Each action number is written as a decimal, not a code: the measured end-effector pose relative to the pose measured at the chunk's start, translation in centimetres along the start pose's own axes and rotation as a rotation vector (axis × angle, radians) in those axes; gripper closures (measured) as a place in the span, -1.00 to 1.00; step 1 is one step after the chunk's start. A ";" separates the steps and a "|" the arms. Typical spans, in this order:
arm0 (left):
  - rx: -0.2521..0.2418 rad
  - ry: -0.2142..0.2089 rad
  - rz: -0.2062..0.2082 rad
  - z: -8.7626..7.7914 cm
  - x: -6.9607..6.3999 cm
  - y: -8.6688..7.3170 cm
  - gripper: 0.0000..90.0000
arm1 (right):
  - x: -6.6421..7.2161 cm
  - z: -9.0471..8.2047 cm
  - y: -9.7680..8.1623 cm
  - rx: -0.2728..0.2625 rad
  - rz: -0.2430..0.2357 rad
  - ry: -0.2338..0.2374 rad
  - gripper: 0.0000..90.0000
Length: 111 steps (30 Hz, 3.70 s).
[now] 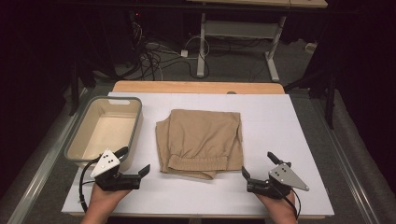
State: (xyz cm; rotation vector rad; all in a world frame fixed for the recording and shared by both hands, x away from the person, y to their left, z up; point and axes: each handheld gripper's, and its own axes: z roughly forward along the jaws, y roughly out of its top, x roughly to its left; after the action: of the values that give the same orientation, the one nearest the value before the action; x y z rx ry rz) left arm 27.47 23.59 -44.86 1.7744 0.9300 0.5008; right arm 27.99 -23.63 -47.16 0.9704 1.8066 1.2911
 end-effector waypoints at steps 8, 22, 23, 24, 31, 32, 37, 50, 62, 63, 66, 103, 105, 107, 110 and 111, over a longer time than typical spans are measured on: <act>0.006 -0.007 0.026 0.5 -0.8 0.6 -1.00 | -0.1 -0.4 -0.2 0.000 -0.004 0.002 -1.00; 0.045 -0.048 0.058 1.5 -2.1 0.5 -1.00 | -0.3 -0.6 -0.1 -0.010 0.010 0.002 -1.00; 0.048 -0.054 0.056 1.6 -2.2 0.4 -1.00 | -0.3 -0.5 -0.1 -0.008 0.009 0.004 -1.00; 0.070 -0.071 0.065 1.9 -2.4 0.2 -0.95 | -0.2 -0.3 -0.1 -0.004 0.006 0.011 -1.00; 0.140 -0.100 0.110 3.4 -3.1 -0.8 -0.46 | 0.1 -0.1 -0.2 0.003 -0.003 0.019 -1.00; 0.155 -0.094 0.127 3.6 -3.2 -1.0 -0.28 | 0.1 -0.1 -0.2 0.004 -0.002 0.019 -1.00; 0.180 -0.098 0.133 4.7 -3.0 -1.3 0.12 | 0.2 -0.2 -0.2 0.006 -0.007 0.018 -0.99; 0.320 -0.084 0.170 7.2 -3.3 -1.6 0.54 | 0.7 0.2 -0.3 0.022 -0.022 0.021 -0.99; 0.381 -0.069 0.051 7.3 -2.6 -1.9 0.49 | 0.8 2.5 0.1 0.241 0.012 0.080 -0.55; 0.381 -0.069 0.051 7.3 -2.6 -1.9 0.55 | 0.9 3.0 0.1 0.276 0.013 0.083 -0.50; 0.382 -0.077 0.067 7.3 -2.8 -1.9 0.67 | 0.8 4.4 0.2 0.373 0.012 0.071 -0.33; 0.362 -0.128 0.131 3.0 -1.4 -2.3 0.82 | 6.9 -1.1 -0.3 0.359 -0.080 0.313 0.90; 0.337 -0.134 0.128 2.6 -1.5 -2.3 0.57 | 6.7 -0.9 -0.4 0.360 -0.077 0.314 0.74; 0.251 -0.158 0.110 1.8 -1.7 -1.6 0.29 | 6.4 -0.8 -0.4 0.346 -0.056 0.306 0.48; 0.154 -0.142 0.082 1.9 -2.3 -0.5 0.14 | 5.6 -1.0 -0.3 0.314 -0.032 0.280 0.28; 0.154 -0.142 0.082 1.9 -2.3 -0.5 0.14 | 5.6 -1.0 -0.3 0.314 -0.032 0.280 0.28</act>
State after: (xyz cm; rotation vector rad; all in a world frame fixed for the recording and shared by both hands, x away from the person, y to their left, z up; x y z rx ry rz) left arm 27.21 20.78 -45.86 1.9666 0.8169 0.3578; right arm 24.42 -19.22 -47.83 0.9550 2.2827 1.1925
